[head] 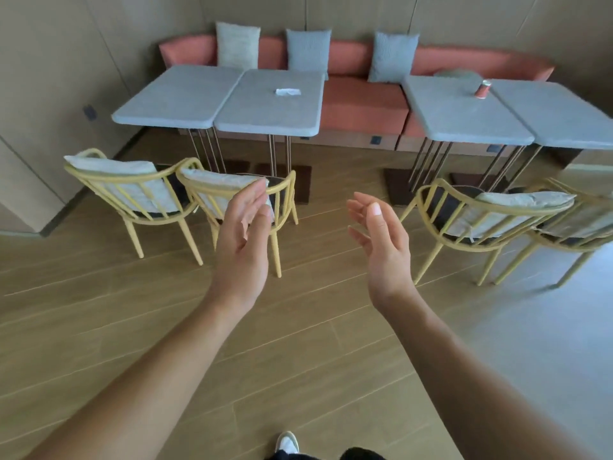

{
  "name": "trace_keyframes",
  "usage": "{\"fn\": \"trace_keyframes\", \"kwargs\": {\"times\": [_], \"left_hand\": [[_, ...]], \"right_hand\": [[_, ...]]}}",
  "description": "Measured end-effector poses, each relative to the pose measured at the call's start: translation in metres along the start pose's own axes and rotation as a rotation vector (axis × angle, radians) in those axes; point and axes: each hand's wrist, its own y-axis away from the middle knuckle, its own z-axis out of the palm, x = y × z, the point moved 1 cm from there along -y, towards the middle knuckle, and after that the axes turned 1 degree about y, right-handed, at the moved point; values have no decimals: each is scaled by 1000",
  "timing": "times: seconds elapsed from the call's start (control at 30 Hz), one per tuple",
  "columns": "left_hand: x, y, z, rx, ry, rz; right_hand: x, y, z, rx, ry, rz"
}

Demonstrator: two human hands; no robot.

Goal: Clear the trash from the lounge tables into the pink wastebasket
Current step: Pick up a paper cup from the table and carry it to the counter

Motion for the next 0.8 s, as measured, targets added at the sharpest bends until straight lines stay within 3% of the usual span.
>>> {"fn": "trace_keyframes", "kwargs": {"times": [0.37, 0.8], "left_hand": [[-65, -151, 109, -212, 29, -5], [-137, -371, 282, -223, 65, 5]], "right_hand": [[40, -151, -54, 203, 62, -25], [65, -431, -151, 245, 17, -84]]}}
